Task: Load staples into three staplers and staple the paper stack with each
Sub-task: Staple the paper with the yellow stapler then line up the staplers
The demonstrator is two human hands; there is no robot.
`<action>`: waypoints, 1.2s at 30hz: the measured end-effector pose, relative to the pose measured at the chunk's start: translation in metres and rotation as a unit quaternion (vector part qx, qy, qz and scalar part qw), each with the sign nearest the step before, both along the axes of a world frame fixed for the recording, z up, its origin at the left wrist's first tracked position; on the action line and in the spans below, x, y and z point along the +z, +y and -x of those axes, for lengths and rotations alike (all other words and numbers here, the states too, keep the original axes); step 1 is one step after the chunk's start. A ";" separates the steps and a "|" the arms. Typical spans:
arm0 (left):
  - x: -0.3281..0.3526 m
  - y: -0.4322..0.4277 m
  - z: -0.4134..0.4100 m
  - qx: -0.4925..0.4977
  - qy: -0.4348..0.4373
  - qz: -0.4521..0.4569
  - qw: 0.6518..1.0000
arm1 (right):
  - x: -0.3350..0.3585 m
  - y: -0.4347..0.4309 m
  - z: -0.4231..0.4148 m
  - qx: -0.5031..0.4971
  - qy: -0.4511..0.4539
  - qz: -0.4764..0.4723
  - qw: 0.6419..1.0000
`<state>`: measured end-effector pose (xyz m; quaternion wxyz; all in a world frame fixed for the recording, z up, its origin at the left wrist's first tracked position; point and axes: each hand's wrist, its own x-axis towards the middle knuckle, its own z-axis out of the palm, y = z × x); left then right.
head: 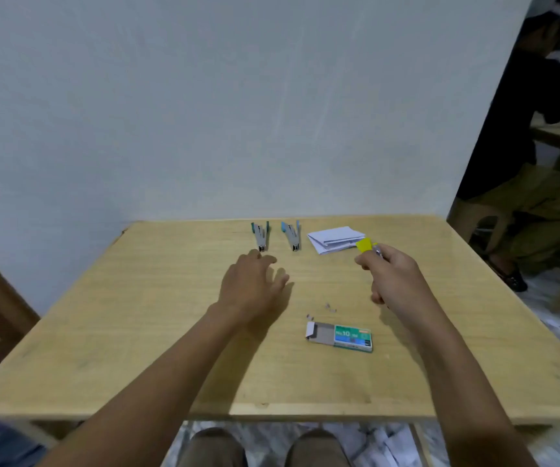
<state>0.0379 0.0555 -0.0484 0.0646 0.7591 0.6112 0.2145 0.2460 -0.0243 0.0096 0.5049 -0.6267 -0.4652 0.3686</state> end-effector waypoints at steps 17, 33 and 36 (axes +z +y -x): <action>0.016 -0.026 0.120 0.061 0.120 0.157 0.978 | -0.049 0.107 0.172 0.097 -0.351 0.056 0.930; 0.016 -0.010 0.123 0.045 0.112 0.197 0.973 | -0.055 0.170 0.201 0.108 -0.350 0.053 0.929; 0.017 -0.009 0.122 0.046 0.111 0.205 0.971 | -0.060 0.172 0.196 0.110 -0.351 0.037 0.929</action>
